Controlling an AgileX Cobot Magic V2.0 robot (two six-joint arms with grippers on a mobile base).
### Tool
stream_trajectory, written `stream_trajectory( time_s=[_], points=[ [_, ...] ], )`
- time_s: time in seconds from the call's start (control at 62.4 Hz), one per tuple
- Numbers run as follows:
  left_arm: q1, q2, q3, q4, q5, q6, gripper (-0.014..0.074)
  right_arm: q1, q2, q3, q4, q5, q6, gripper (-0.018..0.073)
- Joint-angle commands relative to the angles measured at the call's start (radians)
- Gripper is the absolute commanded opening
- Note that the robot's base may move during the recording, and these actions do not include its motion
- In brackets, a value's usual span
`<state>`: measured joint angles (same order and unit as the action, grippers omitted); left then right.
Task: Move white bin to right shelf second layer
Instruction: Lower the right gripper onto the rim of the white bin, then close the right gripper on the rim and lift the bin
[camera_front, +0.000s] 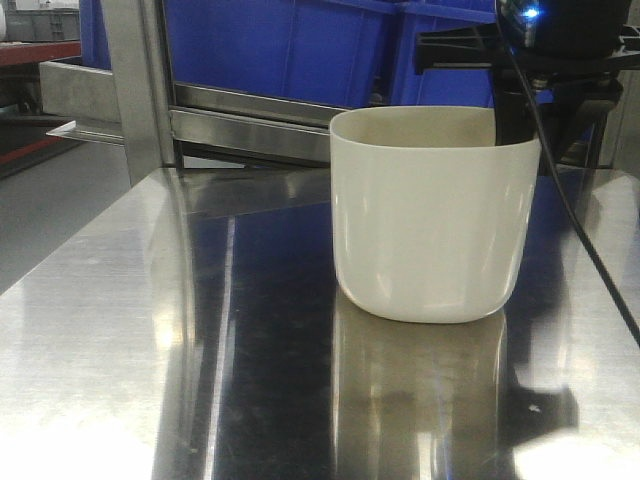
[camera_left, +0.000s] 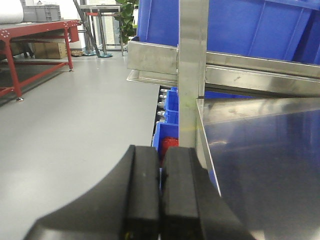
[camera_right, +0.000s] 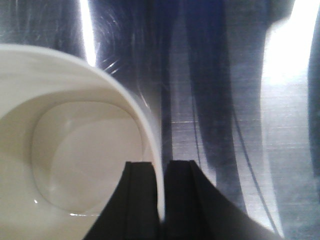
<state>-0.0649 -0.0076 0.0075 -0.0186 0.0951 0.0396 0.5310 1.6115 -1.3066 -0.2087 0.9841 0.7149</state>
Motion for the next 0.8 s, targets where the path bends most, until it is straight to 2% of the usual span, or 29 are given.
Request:
stream_trajectory(
  time_s=[0.0,0.08,0.304,0.497,0.625,0.785],
  points=[
    [-0.004,-0.017,0.027,-0.008,-0.08,-0.005,0.0085,-0.005,-0.039,-0.024,-0.014,-0.032,-0.01,0.0043],
    [-0.004,-0.017,0.027,-0.008,-0.08,-0.005,0.0085,-0.005,-0.041,-0.031,-0.014,-0.026,-0.022,0.0058],
    [-0.004,-0.017,0.027,-0.008,-0.08,-0.005,0.0085,-0.005,-0.076,-0.031,-0.012,-0.04,-0.138,0.0055],
    [-0.004,-0.017,0.027,-0.008,-0.08,-0.005,0.0085,-0.015,-0.164,-0.03,-0.005,-0.076,-0.314,0.0055],
    [-0.004,-0.017,0.027,-0.008,-0.08,-0.005,0.0085,-0.068,-0.222,-0.012,0.059,-0.085,-0.448,0.0055],
    [-0.004,-0.017,0.027,-0.008,-0.08,-0.005,0.0085,-0.167,-0.291,0.073,0.132,-0.122,-0.495,0.0055]
  ],
)
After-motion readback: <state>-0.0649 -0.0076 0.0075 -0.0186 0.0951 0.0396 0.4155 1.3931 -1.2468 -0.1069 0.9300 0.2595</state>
